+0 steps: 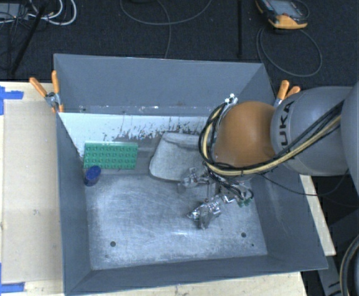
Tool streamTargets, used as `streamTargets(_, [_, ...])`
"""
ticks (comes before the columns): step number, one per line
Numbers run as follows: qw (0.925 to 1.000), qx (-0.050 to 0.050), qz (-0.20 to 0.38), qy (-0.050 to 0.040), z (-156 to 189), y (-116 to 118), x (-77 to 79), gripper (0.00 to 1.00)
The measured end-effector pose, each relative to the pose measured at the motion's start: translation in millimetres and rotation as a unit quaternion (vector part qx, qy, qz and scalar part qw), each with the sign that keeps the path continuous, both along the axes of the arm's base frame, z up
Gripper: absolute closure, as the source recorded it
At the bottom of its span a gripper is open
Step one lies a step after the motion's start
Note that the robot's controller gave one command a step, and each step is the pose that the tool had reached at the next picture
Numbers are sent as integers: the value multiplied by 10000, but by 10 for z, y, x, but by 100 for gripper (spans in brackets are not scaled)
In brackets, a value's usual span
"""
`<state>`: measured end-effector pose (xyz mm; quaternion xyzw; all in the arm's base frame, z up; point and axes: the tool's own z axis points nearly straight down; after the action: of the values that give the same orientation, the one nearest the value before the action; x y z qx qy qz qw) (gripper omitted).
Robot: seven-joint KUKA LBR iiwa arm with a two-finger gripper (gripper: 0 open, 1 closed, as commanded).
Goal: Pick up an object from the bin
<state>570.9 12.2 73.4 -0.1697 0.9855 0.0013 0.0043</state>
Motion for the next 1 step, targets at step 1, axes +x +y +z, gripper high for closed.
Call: streamTargets(1, [10000, -10, -9, -3, 11, -6, 5, 100])
